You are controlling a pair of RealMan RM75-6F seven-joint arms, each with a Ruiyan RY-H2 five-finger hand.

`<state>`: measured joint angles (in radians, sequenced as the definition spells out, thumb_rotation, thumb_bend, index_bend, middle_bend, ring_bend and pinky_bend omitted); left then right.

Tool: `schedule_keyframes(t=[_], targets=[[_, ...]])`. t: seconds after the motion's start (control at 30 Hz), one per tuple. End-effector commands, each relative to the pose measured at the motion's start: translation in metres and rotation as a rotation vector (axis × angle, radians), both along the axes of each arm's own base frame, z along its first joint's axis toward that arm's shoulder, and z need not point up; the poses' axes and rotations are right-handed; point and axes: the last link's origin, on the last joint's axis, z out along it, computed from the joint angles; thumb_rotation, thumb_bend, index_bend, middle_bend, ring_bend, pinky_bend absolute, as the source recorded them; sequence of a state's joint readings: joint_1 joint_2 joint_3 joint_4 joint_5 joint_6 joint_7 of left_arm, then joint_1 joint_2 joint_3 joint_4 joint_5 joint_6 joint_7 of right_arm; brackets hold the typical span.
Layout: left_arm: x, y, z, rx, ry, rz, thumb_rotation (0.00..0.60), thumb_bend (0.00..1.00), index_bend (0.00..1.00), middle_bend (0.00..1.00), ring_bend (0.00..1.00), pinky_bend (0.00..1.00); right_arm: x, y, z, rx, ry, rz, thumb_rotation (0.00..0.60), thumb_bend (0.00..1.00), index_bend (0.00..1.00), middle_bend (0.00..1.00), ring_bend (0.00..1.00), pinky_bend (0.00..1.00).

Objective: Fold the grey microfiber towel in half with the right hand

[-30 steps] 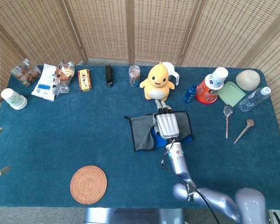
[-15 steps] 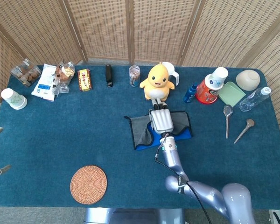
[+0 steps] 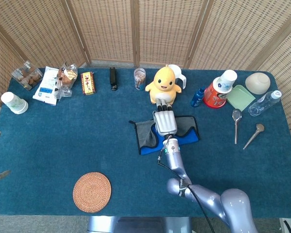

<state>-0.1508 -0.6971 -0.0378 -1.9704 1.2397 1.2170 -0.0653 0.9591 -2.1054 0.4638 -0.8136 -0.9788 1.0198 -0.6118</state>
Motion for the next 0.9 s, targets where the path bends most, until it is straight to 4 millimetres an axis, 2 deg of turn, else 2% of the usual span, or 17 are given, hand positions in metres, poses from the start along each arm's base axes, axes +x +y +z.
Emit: schedule_keyframes(t=[0.03,0.13,0.17,0.23,0.3,0.33,0.37,0.4,0.43,0.47,0.57,0.9], targets=[[0.0,0.0,0.0,-0.001,0.0,0.001,0.6,0.1,0.0,0.0,0.0,0.0,-0.001,-0.001,-0.002,0.001,0.004,-0.007,0.6,0.49,0.68,0.07,0.0,0.22],[-0.001,0.0,0.0,0.001,-0.001,0.003,0.6,0.1,0.0,0.0,0.0,0.0,-0.003,-0.003,-0.002,0.0,0.004,-0.016,0.6,0.48,0.67,0.07,0.0,0.22],[-0.001,0.0,0.001,0.002,-0.002,0.004,0.6,0.1,0.0,0.0,0.0,0.0,-0.003,-0.003,-0.002,0.002,-0.001,-0.02,0.6,0.48,0.64,0.06,0.0,0.22],[-0.001,0.001,0.001,0.003,-0.003,0.006,0.6,0.1,0.0,0.0,0.0,0.0,-0.005,-0.003,-0.003,0.014,-0.021,-0.033,0.6,0.47,0.52,0.04,0.0,0.22],[-0.001,0.001,0.0,0.001,-0.004,0.006,0.6,0.1,0.0,0.0,0.0,0.0,-0.006,-0.002,-0.002,0.027,-0.033,-0.034,0.6,0.47,0.28,0.0,0.0,0.22],[-0.001,0.001,0.0,0.0,-0.004,0.006,0.6,0.1,0.0,0.0,0.0,0.0,-0.006,-0.002,0.0,0.028,-0.036,-0.03,0.6,0.46,0.2,0.0,0.0,0.22],[-0.001,0.001,0.0,-0.001,-0.003,0.007,0.6,0.1,0.0,0.0,0.0,0.0,-0.006,-0.002,0.001,0.029,-0.041,-0.025,0.6,0.44,0.1,0.0,0.0,0.22],[-0.001,0.001,0.0,-0.002,-0.003,0.007,0.6,0.1,0.0,0.0,0.0,0.0,-0.004,-0.001,0.003,0.029,-0.049,-0.017,0.6,0.38,0.03,0.0,0.0,0.22],[-0.001,0.001,0.0,-0.002,-0.003,0.007,0.6,0.1,0.0,0.0,0.0,0.0,-0.003,-0.001,0.005,0.025,-0.051,-0.007,0.6,0.34,0.01,0.0,0.0,0.22],[-0.001,0.001,0.0,-0.002,-0.002,0.007,0.6,0.1,0.0,0.0,0.0,0.0,-0.002,0.0,0.007,0.02,-0.048,0.003,0.6,0.23,0.0,0.0,0.0,0.22],[0.0,0.001,-0.001,-0.004,0.0,0.003,0.6,0.1,0.0,0.0,0.0,0.0,0.002,0.001,0.014,-0.004,-0.044,0.031,0.6,0.08,0.0,0.0,0.0,0.22],[0.003,-0.003,-0.002,-0.007,0.003,-0.01,0.6,0.1,0.0,0.0,0.0,0.0,0.002,0.011,0.03,-0.032,-0.066,0.071,0.6,0.09,0.0,0.0,0.0,0.22]])
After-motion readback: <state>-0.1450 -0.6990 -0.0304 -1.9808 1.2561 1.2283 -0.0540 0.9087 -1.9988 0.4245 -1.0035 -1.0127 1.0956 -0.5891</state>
